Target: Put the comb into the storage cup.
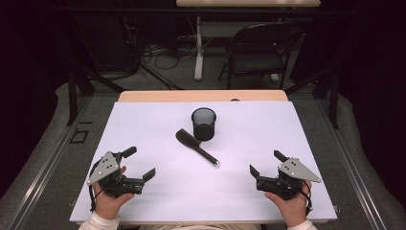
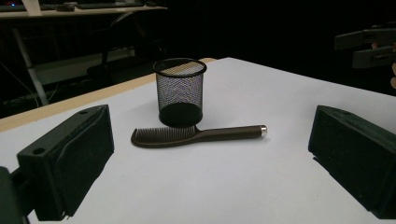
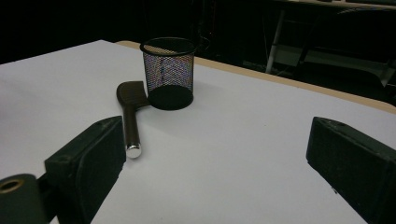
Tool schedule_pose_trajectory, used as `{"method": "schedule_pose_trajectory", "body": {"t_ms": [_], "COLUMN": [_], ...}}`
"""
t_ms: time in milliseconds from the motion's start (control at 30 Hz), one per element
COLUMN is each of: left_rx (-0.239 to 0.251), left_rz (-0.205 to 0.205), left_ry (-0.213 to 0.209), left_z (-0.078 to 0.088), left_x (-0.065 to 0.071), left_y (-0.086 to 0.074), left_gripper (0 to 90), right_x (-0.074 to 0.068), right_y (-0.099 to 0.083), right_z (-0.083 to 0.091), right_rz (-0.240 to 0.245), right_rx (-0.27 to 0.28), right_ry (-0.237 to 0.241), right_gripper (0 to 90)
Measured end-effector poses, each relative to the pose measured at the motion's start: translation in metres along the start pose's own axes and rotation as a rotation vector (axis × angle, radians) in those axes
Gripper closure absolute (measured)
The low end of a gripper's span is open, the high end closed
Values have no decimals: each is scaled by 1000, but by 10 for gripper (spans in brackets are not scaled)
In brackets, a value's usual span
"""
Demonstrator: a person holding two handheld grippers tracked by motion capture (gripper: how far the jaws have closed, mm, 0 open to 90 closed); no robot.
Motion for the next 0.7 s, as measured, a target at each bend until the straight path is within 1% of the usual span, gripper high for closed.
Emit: {"method": "schedule_pose_trajectory", "body": {"t_ms": [133,233,333,367,400,500,533,700], "left_rx": [0,-1,-3,-5,-4,-5,-9,-12], "left_rz": [-2,0,12,18,20,21,25,24], "left_ry": [7,1,-4,-17,-20,-20,-22,-22], "left_z": [0,0,0,1,1,2,4,5], "left_x": [1,0,0,0,0,1,1,2], "left_y": [0,-1,-2,-3,-4,-4,-5,-6], "left_gripper": [4,5,5,5,5,4,4,4], "right_x": [1,0,1,1,2,3,3,1], "right_y": [-1,-2,-2,-2,-2,-3,-3,-3], "right_z": [-1,-2,-3,-3,-4,-6,-7,-9], "right_rz": [3,5,9,6,5,-3,-6,0], "right_rx": [-4,-7,-15,-15,-14,-17,-27,-33], "right_ry": [4,7,3,1,2,8,13,23], "right_gripper": [52,55,55,55,55,55,54,78]}}
Point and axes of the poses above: each handheld gripper's, and its own axes: z roughly backward along the jaws, y roughly out of its top, x roughly to its right, the point moved 1 cm from there along -z, roughly forward along the jaws, and after that the axes turned 9 degrees about x, right-handed, at the moved point
